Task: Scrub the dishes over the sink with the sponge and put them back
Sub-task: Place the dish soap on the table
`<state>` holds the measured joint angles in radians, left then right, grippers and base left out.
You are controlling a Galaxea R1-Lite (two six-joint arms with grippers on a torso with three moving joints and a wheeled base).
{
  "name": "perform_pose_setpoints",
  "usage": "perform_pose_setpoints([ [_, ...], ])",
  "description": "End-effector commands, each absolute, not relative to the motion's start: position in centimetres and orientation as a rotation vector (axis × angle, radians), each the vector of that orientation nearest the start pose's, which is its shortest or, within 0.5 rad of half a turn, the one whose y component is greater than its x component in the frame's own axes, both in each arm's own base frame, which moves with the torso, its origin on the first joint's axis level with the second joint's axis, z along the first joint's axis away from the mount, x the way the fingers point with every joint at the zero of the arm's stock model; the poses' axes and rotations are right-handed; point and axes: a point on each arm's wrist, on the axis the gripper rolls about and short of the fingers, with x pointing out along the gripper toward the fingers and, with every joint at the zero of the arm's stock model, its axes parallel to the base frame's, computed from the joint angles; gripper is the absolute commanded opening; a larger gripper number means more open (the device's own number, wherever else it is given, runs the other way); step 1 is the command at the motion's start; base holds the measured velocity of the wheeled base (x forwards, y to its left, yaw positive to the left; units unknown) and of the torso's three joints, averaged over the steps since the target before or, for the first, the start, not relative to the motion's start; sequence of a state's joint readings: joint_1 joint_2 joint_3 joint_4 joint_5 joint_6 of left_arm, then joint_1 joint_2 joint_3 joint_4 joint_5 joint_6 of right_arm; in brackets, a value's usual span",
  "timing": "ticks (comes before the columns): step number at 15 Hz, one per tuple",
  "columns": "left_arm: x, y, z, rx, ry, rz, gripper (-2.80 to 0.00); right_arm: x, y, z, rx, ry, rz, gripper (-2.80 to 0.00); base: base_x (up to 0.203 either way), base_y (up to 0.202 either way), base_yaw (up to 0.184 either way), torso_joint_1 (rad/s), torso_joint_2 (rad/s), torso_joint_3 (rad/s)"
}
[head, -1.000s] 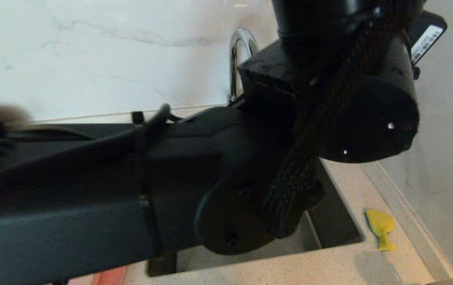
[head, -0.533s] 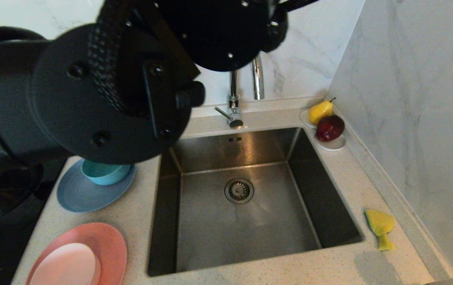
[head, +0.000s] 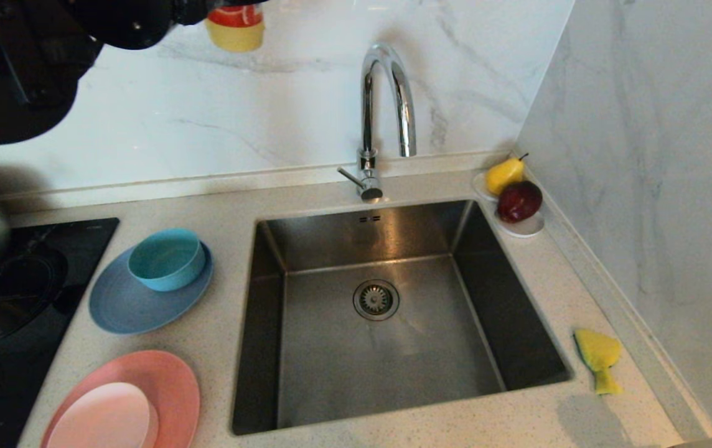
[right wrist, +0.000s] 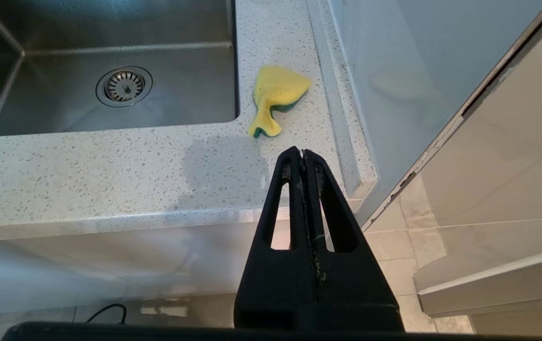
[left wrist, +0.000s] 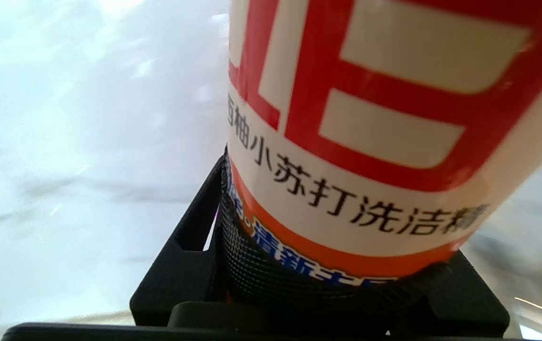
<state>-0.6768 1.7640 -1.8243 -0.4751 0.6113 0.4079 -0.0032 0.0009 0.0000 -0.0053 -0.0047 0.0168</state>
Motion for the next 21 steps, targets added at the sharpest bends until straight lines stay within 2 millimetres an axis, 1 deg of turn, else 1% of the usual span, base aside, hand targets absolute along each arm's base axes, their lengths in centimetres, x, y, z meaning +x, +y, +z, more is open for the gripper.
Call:
perform_pose_setpoints([
  [1,25.6,-15.0,43.9,0.03,-0.442,0.123,-2.8,-2.3,0.0,7.6,0.017,-0.005,-0.008,-2.8,0.0,0.0,0.0,0.0,0.0,0.0],
  [3,26.3,-13.0,43.8,-0.023,-0.439,0.182,-2.8,-2.3,0.0,7.6,0.017,-0.005,-0.008,-2.8,0.0,0.0,0.0,0.0,0.0,0.0],
  [6,27.9,-10.7,41.4,-0.015,-0.366,0.265,-2.8,-2.3,0.0,7.6,0.017,-0.005,-0.008,-2.8,0.0,0.0,0.0,0.0,0.0,0.0],
  [8,28.9,-9.6,40.5,-0.005,-0.333,0.318,-2.8,-2.3,0.0,7.6,0.017,-0.005,-0.008,-2.8,0.0,0.0,0.0,0.0,0.0,0.0],
  [10,30.1,-9.9,39.4,-0.028,-0.311,0.318,-2.8,-2.3,0.0,7.6,0.017,-0.005,-0.008,-2.8,0.0,0.0,0.0,0.0,0.0,0.0],
  [13,32.6,-10.8,36.9,-0.143,-0.265,0.295,-2.8,-2.3,0.0,7.6,0.017,-0.005,-0.007,-2.8,0.0,0.0,0.0,0.0,0.0,0.0],
  [16,34.7,-11.6,34.4,-0.125,-0.195,0.299,-2.8,-2.3,0.0,7.6,0.017,-0.005,-0.008,-2.8,0.0,0.0,0.0,0.0,0.0,0.0],
  [21,39.5,-13.1,28.2,-0.075,-0.089,0.366,-2.8,-2.3,0.0,7.6,0.017,-0.005,-0.008,-2.8,0.0,0.0,0.0,0.0,0.0,0.0],
])
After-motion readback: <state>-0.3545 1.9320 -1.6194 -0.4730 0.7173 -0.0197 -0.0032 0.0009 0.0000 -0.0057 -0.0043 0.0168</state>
